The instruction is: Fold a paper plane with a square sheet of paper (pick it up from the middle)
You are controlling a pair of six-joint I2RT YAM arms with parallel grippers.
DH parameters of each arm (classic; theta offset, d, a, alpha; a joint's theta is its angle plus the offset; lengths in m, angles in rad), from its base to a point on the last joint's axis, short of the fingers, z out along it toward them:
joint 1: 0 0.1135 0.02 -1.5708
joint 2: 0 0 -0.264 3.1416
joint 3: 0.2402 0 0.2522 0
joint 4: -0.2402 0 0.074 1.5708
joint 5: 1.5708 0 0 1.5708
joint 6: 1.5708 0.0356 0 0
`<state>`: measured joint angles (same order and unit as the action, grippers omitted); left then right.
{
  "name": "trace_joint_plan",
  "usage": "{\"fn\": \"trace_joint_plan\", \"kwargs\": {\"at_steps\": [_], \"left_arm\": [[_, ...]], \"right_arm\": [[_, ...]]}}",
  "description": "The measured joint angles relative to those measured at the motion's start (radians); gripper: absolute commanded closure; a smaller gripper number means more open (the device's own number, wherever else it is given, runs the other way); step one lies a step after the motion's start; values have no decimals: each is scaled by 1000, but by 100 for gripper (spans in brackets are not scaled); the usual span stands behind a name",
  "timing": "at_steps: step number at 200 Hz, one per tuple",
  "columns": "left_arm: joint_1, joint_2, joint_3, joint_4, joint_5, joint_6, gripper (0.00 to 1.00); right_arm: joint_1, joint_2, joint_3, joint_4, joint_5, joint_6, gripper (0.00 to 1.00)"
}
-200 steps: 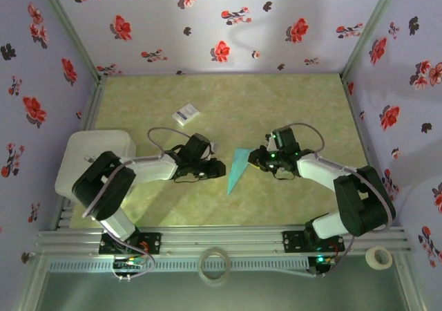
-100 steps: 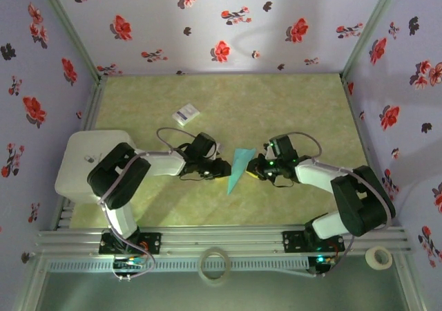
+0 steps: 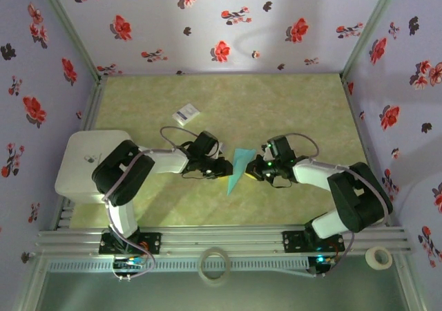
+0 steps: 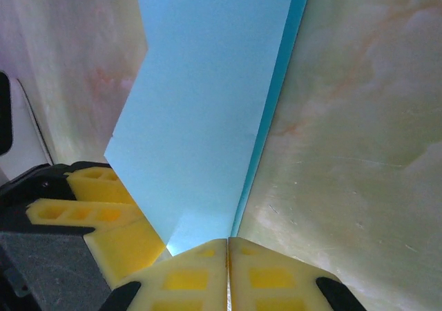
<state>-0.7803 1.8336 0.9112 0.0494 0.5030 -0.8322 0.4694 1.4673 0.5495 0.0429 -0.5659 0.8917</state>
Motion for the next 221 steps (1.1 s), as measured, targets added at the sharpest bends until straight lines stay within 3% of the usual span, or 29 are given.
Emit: {"fn": "trace_joint_plan", "kwargs": {"at_steps": [221], "left_arm": [[0, 42, 14, 29, 90, -1, 80]], "right_arm": [[24, 72, 0, 4, -13, -1, 88]]}}
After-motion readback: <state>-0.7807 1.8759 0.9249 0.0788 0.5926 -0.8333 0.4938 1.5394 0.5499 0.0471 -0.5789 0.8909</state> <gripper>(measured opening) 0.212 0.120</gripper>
